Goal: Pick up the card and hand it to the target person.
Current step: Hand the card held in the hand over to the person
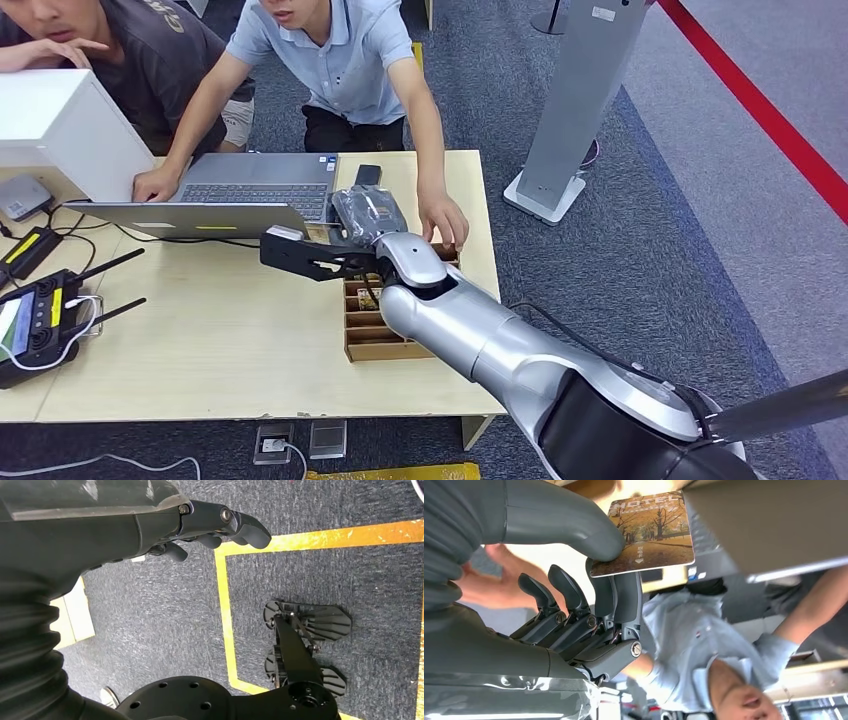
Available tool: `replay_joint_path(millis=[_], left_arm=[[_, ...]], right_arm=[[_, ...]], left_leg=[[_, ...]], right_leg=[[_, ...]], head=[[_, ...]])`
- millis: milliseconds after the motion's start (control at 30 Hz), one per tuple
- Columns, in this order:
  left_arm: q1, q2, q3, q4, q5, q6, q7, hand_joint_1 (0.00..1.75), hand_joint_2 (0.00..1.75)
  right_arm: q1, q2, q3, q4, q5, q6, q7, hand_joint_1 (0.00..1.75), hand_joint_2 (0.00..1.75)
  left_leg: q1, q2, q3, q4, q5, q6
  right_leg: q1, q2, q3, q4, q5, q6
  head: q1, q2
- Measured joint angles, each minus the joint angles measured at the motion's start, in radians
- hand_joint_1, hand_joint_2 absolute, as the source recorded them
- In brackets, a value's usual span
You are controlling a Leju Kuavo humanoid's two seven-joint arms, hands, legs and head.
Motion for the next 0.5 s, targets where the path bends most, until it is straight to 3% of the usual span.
replay_joint_path(millis=[200, 500], left_arm=[[0.001, 0.000, -0.001, 0.000, -0.002, -0.003, -0.011, 0.00, 1.75], [0.001, -0.002, -0.001, 0.000, -0.002, -0.005, -0.029, 0.00, 1.75]], right_arm=[[-0.020, -0.013, -0.002, 0.018, 0.009, -0.113, 0.022, 1.57, 1.75], [-0.040, -0.031, -0.016, 0.027, 0.027, -0.104, 0.047, 1.57, 1.75]], left_leg=[[0.000, 0.000, 0.000, 0.000, 0.000, 0.000], [0.000, 0.000, 0.000, 0.000, 0.000, 0.000]], right_leg=[[0.000, 0.000, 0.000, 0.000, 0.000, 0.000], [0.000, 0.000, 0.000, 0.000, 0.000, 0.000]], head=[[0.000, 0.000], [0.000, 0.000]])
